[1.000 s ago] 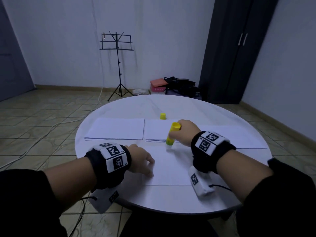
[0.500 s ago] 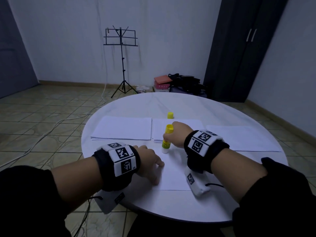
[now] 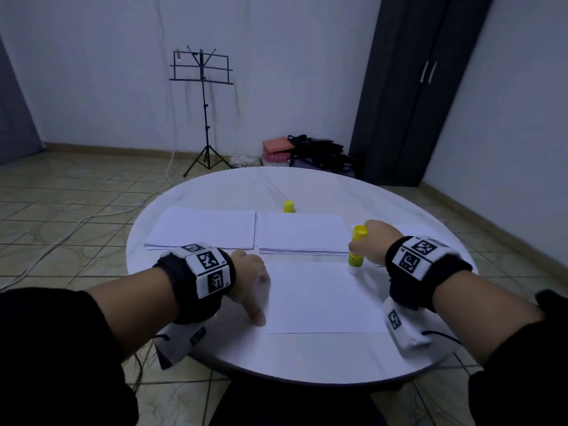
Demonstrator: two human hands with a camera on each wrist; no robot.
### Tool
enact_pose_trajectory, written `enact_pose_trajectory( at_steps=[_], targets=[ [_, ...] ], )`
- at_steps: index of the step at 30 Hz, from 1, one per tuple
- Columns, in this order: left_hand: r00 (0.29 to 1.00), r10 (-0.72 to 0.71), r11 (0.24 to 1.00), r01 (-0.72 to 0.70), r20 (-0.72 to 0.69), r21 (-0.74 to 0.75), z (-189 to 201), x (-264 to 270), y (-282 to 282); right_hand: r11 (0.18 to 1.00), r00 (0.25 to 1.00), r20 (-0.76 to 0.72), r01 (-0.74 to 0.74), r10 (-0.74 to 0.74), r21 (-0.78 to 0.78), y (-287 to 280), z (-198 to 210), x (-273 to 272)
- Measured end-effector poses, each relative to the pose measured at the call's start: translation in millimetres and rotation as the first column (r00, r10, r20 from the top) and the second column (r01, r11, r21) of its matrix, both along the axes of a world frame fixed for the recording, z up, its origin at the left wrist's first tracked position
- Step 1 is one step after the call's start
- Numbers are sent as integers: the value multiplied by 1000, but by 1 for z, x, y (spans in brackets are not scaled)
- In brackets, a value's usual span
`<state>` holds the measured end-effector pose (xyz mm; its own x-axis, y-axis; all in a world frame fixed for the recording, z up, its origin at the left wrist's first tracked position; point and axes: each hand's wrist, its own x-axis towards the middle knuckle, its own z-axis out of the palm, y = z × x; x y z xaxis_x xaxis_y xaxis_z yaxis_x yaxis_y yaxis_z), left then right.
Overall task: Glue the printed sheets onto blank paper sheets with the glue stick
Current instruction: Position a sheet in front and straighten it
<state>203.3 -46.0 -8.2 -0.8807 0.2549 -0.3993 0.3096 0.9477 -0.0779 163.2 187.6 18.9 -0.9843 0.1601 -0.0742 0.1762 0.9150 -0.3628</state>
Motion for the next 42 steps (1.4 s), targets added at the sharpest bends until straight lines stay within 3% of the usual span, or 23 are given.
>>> enact_pose_trajectory(
  at_steps=[4, 11, 16, 24, 27, 37, 42],
  targets=[
    [986, 150, 984, -155, 67, 84, 1, 3, -6, 990, 993, -108, -69, 56, -124, -19, 4, 5],
    [980, 186, 977, -192, 65, 90, 7, 11, -6, 914, 925, -72, -379, 373, -140, -93, 4, 24],
    [986, 160, 980, -164, 49, 109, 10, 16, -1, 876, 877, 21, -478, 480, -68, -117, -8, 30],
    [997, -7, 997, 1, 80, 72, 9, 10, 3, 788, 787, 51, -615, 615, -13, -103, 3, 68],
    [997, 10, 1000, -11, 76, 15, 4, 4, 5, 790, 788, 69, -613, 612, -21, -88, 3, 76],
    [1000, -2, 984, 6, 27, -176, 9, -2, 20, 899, 897, 75, -430, 436, -84, -1, 1, 82],
    [998, 26, 991, -19, 56, -133, 7, -8, 23, 936, 932, 98, -339, 348, -91, 35, 1, 78]
  ],
)
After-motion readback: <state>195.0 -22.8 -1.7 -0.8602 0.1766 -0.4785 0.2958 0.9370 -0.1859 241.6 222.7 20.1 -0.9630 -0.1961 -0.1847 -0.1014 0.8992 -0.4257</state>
